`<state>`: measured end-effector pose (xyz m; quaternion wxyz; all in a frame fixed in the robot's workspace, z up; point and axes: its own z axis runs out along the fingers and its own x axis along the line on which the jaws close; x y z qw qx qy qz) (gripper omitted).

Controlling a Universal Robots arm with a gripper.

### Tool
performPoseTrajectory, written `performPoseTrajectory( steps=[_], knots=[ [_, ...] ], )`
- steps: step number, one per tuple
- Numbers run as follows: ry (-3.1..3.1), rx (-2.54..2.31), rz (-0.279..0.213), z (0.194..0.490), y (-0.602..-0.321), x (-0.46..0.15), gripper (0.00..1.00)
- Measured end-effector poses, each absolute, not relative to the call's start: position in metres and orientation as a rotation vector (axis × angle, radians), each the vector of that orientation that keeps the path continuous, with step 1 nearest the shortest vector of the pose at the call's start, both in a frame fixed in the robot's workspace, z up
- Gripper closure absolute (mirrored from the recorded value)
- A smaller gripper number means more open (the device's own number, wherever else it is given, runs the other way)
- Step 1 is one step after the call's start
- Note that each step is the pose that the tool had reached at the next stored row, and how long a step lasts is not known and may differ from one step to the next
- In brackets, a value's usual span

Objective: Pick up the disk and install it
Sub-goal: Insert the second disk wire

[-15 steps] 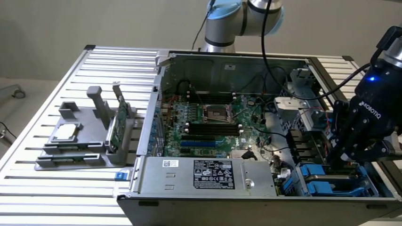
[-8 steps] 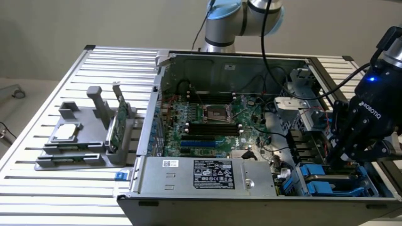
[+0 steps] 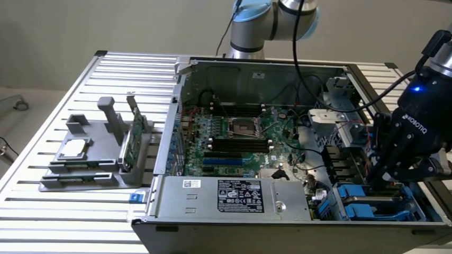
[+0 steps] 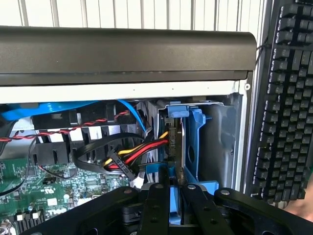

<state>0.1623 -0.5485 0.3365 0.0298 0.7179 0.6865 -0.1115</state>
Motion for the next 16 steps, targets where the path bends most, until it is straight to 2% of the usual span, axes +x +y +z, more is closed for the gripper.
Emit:
performPoseTrajectory(
  steps=[16],
  knots=[
    [2.120, 2.210, -0.344, 0.3367, -0.5458, 0.1612, 0.84]
  ],
)
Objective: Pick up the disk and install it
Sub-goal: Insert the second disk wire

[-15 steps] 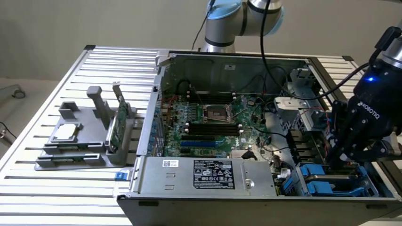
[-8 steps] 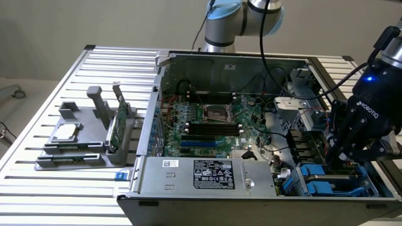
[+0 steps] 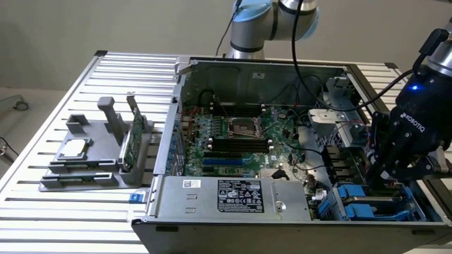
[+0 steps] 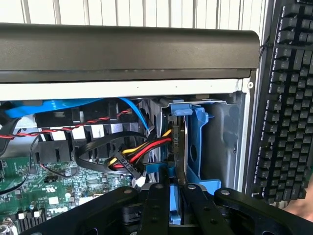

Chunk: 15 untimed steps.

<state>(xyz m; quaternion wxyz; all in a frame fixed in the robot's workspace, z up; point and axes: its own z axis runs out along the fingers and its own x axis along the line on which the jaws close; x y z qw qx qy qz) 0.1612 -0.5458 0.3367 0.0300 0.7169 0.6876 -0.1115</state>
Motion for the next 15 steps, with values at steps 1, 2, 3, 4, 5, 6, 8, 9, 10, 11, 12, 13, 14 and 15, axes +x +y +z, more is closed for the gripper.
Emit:
performPoseTrajectory(
  steps=[1, 2, 3, 4, 5, 6, 8, 9, 10, 11, 12, 13, 14, 15],
  knots=[
    [2.120, 2.210, -0.344, 0.3368, -0.5457, 0.1612, 0.84],
    [2.120, 2.210, -0.343, 0.3370, -0.5457, 0.1612, 0.84],
    [2.120, 2.210, -0.344, 0.3372, -0.5457, 0.1612, 0.84],
    [2.120, 2.210, -0.344, 0.3374, -0.5457, 0.1613, 0.84],
    [2.120, 2.210, -0.344, 0.3376, -0.5457, 0.1613, 0.84],
    [2.120, 2.210, -0.344, 0.3377, -0.5457, 0.1615, 0.84],
    [2.120, 2.210, -0.344, 0.3379, -0.5457, 0.1621, 0.84],
    [2.120, 2.210, -0.344, 0.3379, -0.5457, 0.1625, 0.84],
    [2.120, 2.210, -0.344, 0.3378, -0.5458, 0.1630, 0.84],
    [2.120, 2.210, -0.344, 0.3378, -0.5458, 0.1633, 0.84],
    [2.120, 2.210, -0.344, 0.3378, -0.5458, 0.1635, 0.84],
    [2.120, 2.210, -0.344, 0.3377, -0.5460, 0.1636, 0.84],
    [2.120, 2.210, -0.344, 0.3377, -0.5463, 0.1638, 0.84],
    [2.120, 2.210, -0.343, 0.3376, -0.5465, 0.1639, 0.84]
  ],
)
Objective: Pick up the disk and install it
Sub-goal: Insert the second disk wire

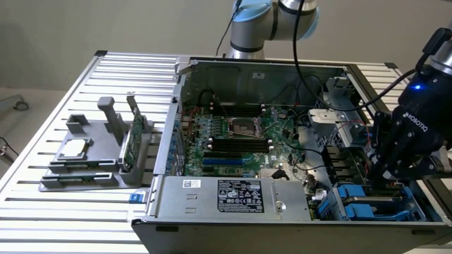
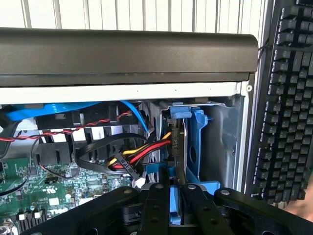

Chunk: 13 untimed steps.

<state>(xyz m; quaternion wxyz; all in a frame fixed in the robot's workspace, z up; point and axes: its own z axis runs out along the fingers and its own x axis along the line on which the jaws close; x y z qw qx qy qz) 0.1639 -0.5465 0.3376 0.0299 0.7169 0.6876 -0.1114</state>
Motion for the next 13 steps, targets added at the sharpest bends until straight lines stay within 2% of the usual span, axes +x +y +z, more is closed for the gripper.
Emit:
performPoseTrajectory(
  steps=[13],
  knots=[
    [2.119, 2.210, -0.341, 0.3368, -0.5481, 0.1634, 0.84]
  ],
)
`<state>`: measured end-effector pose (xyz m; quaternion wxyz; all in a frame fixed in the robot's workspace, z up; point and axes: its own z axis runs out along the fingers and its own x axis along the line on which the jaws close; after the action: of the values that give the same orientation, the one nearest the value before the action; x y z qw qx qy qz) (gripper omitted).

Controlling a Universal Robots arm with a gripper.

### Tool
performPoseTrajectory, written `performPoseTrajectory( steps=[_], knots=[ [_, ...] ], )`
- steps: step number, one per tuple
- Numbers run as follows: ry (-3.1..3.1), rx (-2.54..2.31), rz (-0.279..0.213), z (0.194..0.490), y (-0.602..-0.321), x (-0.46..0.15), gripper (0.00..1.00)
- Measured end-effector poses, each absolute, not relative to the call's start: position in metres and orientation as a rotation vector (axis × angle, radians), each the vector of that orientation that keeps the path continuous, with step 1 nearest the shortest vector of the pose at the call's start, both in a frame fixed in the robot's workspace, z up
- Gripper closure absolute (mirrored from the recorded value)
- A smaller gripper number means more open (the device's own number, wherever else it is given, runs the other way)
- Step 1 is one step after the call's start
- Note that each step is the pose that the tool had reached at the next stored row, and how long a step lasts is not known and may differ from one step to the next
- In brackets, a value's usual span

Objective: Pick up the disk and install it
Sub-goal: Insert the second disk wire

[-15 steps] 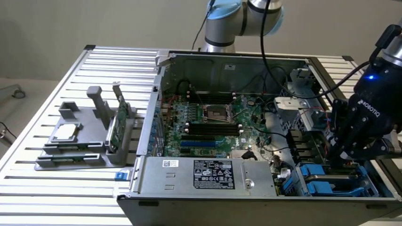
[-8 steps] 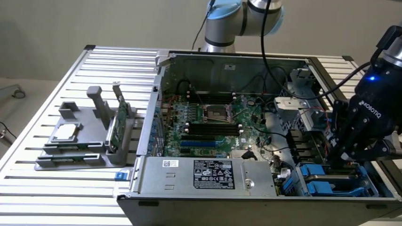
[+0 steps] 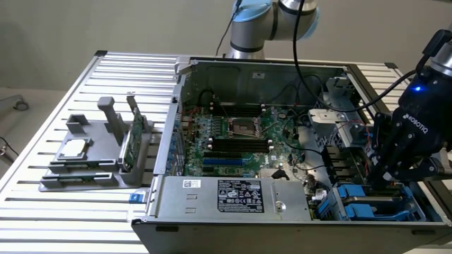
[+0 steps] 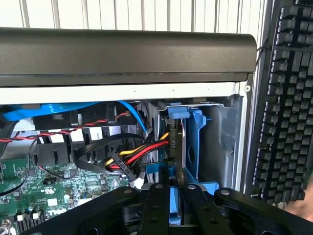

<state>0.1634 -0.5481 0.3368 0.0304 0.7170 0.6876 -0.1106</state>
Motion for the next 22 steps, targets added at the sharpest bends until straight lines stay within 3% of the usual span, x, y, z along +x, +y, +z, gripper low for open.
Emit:
performPoseTrajectory(
  steps=[22],
  knots=[
    [2.124, 2.207, -0.335, 0.3353, -0.5485, 0.1659, 0.84]
  ],
)
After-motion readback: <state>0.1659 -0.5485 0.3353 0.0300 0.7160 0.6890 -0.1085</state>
